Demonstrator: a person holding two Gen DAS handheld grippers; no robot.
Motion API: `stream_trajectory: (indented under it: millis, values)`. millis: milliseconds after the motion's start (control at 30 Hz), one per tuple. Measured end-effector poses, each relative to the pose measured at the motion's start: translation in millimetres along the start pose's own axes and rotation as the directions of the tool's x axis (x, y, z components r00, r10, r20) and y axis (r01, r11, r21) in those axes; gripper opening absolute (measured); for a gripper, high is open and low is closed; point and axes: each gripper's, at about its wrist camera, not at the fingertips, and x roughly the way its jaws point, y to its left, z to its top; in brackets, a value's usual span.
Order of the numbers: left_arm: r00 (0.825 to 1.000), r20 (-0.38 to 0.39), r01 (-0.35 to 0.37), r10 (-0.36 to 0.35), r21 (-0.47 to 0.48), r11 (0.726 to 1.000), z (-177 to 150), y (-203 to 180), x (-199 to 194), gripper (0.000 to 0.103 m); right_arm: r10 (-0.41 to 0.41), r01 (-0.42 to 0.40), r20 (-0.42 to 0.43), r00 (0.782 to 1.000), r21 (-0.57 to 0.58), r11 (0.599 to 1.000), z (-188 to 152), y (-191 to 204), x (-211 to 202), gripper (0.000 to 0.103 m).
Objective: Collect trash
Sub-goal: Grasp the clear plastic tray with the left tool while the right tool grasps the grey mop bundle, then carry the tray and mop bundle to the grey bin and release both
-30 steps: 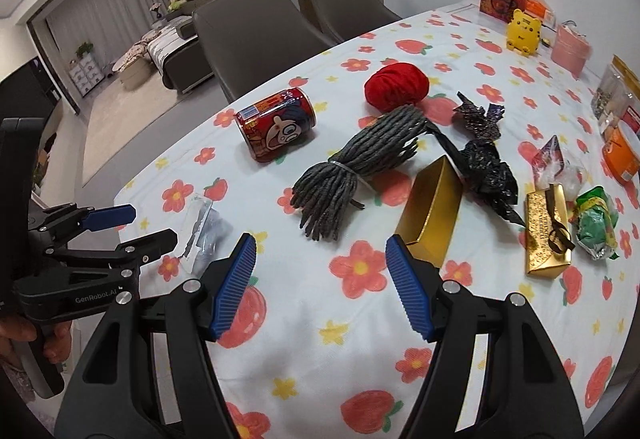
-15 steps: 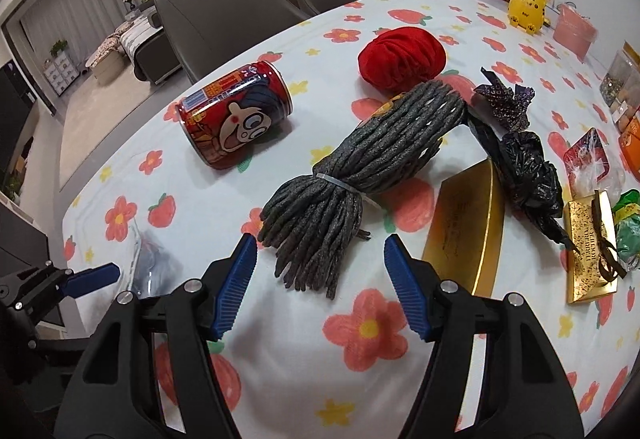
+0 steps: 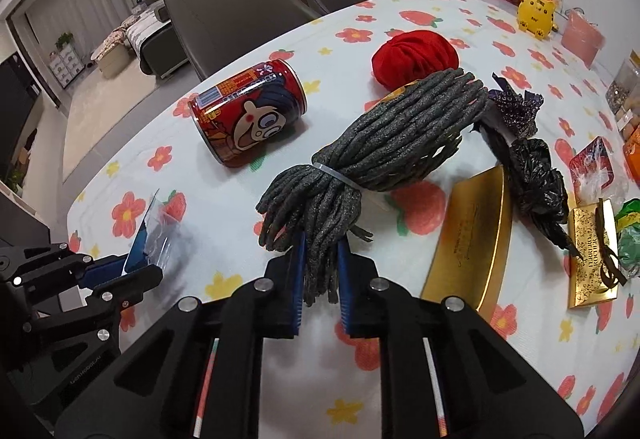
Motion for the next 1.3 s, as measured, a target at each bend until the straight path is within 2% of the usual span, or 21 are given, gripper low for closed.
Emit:
stream_trajectory:
  millis: [200,367,600,767,1000,1133,1300]
  values:
    - [0.998,0.041,0.035,-0.036,0.033,0.999,14,-5,-19,0.014,-0.023,0.022,0.049,0.999,0.009,1.000,0,2,-32,0.013]
    - [0.995,0.066,0.073,-0.079,0.098,0.993,29,-21,-31,0.014,-0.062,0.057,0.092,0.994,0.053,0.997,-3,-7,-61,0.013]
    - [0.984,0.061,0.149,-0.169,0.252,0.956,41,-66,-33,0.014,-0.179,0.154,0.126,0.976,0.184,0.971,-28,-36,-97,0.013]
    - [0.970,0.041,0.206,-0.239,0.382,0.901,45,-113,-33,0.014,-0.272,0.222,0.133,0.953,0.305,0.926,-61,-60,-127,0.013]
    - [0.943,0.019,0.270,-0.333,0.542,0.796,39,-196,-47,0.014,-0.401,0.297,0.135,0.906,0.472,0.830,-122,-97,-184,0.013]
    - [0.926,-0.001,0.300,-0.378,0.611,0.733,22,-252,-58,0.014,-0.470,0.330,0.130,0.873,0.551,0.766,-166,-121,-225,0.013]
    - [0.902,-0.036,0.341,-0.430,0.669,0.660,-17,-329,-77,0.014,-0.531,0.369,0.094,0.842,0.617,0.695,-235,-151,-275,0.013]
